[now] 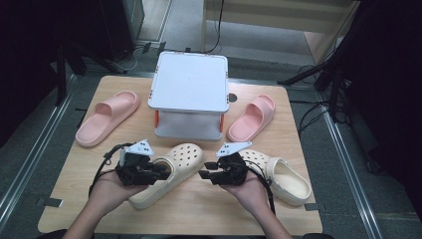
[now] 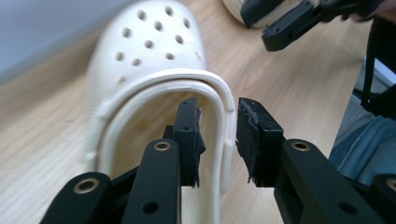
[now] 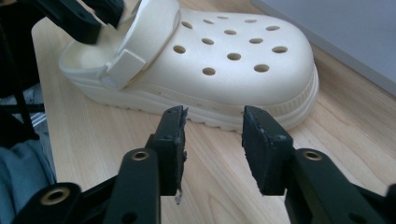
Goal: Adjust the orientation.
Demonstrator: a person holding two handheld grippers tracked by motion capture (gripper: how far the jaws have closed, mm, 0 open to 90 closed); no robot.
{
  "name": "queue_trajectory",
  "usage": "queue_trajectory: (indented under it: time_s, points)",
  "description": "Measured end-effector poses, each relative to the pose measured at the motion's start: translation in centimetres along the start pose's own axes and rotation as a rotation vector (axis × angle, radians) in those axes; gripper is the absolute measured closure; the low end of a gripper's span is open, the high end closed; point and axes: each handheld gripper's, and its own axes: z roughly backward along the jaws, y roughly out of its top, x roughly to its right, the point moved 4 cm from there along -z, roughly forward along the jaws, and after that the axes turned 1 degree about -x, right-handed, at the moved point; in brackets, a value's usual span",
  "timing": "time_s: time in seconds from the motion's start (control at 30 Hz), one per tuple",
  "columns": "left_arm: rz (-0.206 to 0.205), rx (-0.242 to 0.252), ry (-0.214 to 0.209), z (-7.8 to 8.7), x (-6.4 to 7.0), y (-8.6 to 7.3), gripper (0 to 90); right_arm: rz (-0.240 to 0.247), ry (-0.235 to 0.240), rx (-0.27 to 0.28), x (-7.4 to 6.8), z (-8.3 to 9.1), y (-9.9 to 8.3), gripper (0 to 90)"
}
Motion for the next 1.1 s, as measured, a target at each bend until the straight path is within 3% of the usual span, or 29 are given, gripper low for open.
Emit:
queue_trajectory:
  time_s: [0.07, 0.1, 0.23, 0.27, 0.37, 0.4, 0.53, 0.57, 0.67, 0.77, 1.1]
  points:
    - [0.025, 0.008, 0.006, 0.9, -0.8, -0.2, 73.8, 0.003, 0.004, -0.007, -0.1, -0.4, 0.1, 69.8]
    - [0.048, 0.004, 0.008, 1.4, -1.5, -0.4, 79.3, -0.004, 0.013, -0.027, -0.3, -0.8, 0.2, 74.6]
    - [0.062, -0.013, 0.038, 1.8, -2.6, -0.7, 85.5, 0.0, 0.022, -0.046, -0.7, -1.2, 0.4, 82.3]
    - [0.068, -0.021, 0.054, 1.9, -3.4, -1.0, 87.3, 0.013, 0.023, -0.052, -0.9, -1.7, 0.8, 86.6]
    - [0.082, -0.027, 0.072, 1.8, -4.5, -1.3, 89.1, 0.029, 0.02, -0.066, -1.2, -2.5, 1.1, 89.8]
    - [0.092, -0.04, 0.089, 1.4, -5.5, -1.7, 89.1, 0.027, 0.019, -0.071, -1.2, -2.8, 1.1, 89.9]
    - [0.119, -0.058, 0.092, 0.4, -6.7, -2.3, 89.1, 0.026, 0.03, -0.083, -1.6, -3.5, 0.8, 90.0]
    - [0.131, -0.075, 0.076, -0.3, -7.2, -2.6, 89.1, 0.026, 0.026, -0.085, -1.9, -3.8, 0.7, 90.0]
    - [0.14, -0.087, 0.072, -0.9, -7.4, -2.8, 89.1, 0.032, 0.007, -0.083, -2.1, -4.4, 0.7, 90.0]
    - [0.161, -0.064, 0.054, -1.0, -7.4, -2.8, 89.2, 0.04, -0.013, -0.078, -2.0, -4.8, 0.6, 89.9]
    - [0.186, -0.035, 0.044, -0.8, -6.7, -3.4, 89.6, 0.044, -0.006, -0.079, -1.3, -5.2, 0.9, 90.0]
